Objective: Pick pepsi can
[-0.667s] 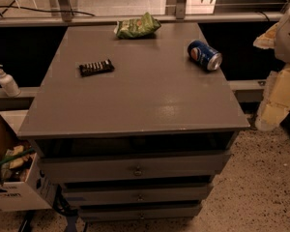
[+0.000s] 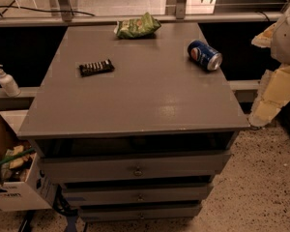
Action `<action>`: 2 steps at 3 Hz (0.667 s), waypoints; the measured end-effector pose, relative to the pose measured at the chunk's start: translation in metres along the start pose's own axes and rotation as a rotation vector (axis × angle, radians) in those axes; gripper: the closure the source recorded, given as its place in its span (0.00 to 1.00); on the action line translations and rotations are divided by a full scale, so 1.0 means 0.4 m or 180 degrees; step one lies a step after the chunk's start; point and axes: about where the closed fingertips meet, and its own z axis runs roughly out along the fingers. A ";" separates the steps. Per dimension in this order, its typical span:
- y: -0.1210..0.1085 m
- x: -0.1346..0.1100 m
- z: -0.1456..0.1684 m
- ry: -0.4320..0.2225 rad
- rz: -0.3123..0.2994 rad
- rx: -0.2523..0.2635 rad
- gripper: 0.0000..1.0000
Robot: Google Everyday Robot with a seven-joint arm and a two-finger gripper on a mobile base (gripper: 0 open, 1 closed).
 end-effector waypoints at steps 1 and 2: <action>-0.092 -0.002 0.053 -0.0192 0.0182 0.0208 0.00; -0.196 0.008 0.114 -0.0362 0.0473 0.0354 0.00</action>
Offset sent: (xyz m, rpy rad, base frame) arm 0.1468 -0.0400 -0.0388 0.2213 -0.1642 -0.2554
